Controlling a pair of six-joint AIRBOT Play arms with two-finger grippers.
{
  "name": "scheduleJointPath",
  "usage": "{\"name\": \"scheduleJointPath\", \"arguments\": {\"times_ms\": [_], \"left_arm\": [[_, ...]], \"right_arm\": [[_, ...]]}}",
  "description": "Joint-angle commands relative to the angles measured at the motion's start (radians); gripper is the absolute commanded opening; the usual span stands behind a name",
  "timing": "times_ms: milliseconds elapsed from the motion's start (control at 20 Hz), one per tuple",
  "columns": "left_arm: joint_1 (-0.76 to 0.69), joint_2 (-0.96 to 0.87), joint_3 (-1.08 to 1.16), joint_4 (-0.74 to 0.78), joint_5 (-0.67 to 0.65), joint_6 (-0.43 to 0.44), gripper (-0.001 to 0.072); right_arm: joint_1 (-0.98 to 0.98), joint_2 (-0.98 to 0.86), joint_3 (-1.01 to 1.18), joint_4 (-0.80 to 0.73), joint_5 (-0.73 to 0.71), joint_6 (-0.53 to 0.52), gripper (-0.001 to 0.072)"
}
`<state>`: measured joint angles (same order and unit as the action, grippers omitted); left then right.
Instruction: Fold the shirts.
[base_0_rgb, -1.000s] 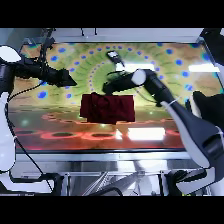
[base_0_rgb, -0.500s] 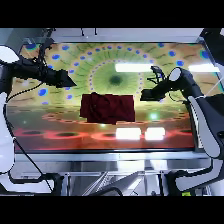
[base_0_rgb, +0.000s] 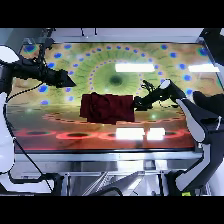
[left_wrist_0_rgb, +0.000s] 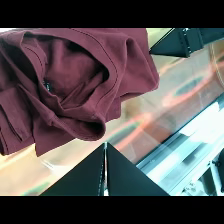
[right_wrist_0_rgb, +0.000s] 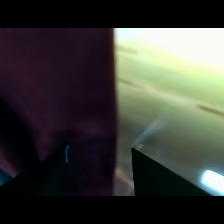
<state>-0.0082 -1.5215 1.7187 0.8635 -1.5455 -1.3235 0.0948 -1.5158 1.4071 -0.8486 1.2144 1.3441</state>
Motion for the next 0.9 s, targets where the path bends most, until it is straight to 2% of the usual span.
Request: {"name": "scheduleJointPath", "arguments": {"times_ms": [0, 150, 200, 300, 350, 400, 500, 650, 750, 850], "left_arm": [[0.001, 0.000, 0.000, 0.000, 0.001, 0.000, 0.0014], [0.000, 0.000, 0.000, 0.001, 0.001, 0.000, 0.0014], [0.001, 0.000, 0.000, 0.001, 0.001, 0.000, 0.0014], [0.000, 0.000, 0.000, 0.000, 0.001, 0.000, 0.0014], [0.000, 0.000, 0.000, 0.001, 0.001, 0.000, 0.0014], [0.000, 0.000, 0.000, 0.001, 0.001, 0.000, 0.0014], [0.000, 0.000, 0.000, 0.001, 0.000, 0.000, 0.0014], [0.001, 0.000, 0.000, 0.002, -0.003, 0.000, 0.0014], [0.001, 0.000, 0.000, 0.002, -0.010, 0.000, 0.0014], [0.001, 0.000, 0.000, 0.002, -0.022, 0.013, 0.0014]], "right_arm": [[0.020, -0.031, -0.003, 0.076, -0.045, -0.039, 0.0457], [0.037, -0.031, -0.003, 0.134, -0.080, -0.063, 0.0438], [0.040, -0.031, -0.002, 0.172, -0.085, -0.087, 0.0347], [0.046, -0.031, -0.002, 0.251, -0.093, -0.126, 0.0336], [0.049, -0.031, -0.002, 0.280, -0.097, -0.148, 0.0259], [0.053, -0.031, -0.002, 0.306, -0.097, -0.176, 0.0103], [0.061, -0.031, -0.002, 0.372, -0.096, -0.228, 0.0014], [0.051, -0.010, 0.007, 0.505, -0.089, -0.301, 0.0012], [-0.005, 0.045, 0.057, 0.504, -0.089, -0.291, 0.0012], [-0.096, 0.104, 0.143, 0.488, -0.089, -0.230, 0.0012]]}}
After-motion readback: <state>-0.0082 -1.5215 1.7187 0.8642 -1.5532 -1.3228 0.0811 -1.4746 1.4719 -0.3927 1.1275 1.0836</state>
